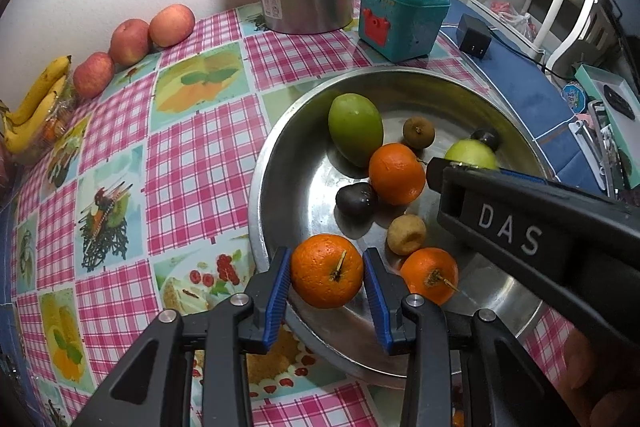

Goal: Organize fruits

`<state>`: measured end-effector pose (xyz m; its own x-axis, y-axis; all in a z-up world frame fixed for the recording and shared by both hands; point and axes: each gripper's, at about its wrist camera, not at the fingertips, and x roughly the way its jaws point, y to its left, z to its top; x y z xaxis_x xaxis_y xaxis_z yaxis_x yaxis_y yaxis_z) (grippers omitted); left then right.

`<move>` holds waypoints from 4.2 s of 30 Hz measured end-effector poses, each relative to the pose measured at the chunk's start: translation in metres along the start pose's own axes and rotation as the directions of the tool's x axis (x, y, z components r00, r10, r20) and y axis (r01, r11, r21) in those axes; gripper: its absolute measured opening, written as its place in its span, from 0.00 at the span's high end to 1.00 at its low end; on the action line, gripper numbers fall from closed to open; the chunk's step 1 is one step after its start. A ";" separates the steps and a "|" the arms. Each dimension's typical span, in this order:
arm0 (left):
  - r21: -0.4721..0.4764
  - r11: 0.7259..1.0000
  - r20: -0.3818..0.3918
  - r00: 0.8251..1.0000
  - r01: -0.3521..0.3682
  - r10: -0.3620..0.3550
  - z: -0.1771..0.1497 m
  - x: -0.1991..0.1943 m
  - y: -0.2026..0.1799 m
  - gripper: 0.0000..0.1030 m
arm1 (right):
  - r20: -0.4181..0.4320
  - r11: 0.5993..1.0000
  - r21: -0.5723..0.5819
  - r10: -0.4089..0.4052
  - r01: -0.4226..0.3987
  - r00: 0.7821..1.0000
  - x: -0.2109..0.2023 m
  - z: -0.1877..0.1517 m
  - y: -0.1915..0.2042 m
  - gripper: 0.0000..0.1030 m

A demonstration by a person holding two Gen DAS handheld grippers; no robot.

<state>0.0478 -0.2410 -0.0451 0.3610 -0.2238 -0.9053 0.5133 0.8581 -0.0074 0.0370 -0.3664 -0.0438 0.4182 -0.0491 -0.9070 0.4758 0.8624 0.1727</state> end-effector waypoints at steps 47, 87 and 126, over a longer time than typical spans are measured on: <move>-0.368 0.835 -0.072 0.908 -0.409 0.412 -0.006 -0.031 0.128 0.18 | 0.045 0.978 -0.209 -0.019 0.028 0.999 -0.029 -0.012 0.061 0.40; -0.366 0.833 -0.141 0.910 -0.414 0.390 -0.075 -0.087 0.126 0.18 | 0.060 0.980 -0.198 0.000 0.012 0.998 -0.058 -0.066 0.040 0.06; -0.357 0.868 -0.068 0.936 -0.346 0.345 -0.111 -0.119 0.125 0.18 | 0.088 0.971 -0.240 0.001 0.020 0.996 -0.090 -0.112 0.046 0.06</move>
<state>-0.0175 -0.0556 0.0143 0.4621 0.1178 -0.8790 0.0425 0.9871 0.1546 -0.0654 -0.2665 0.0029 0.4853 -0.0923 -0.8695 0.2849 0.9568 0.0575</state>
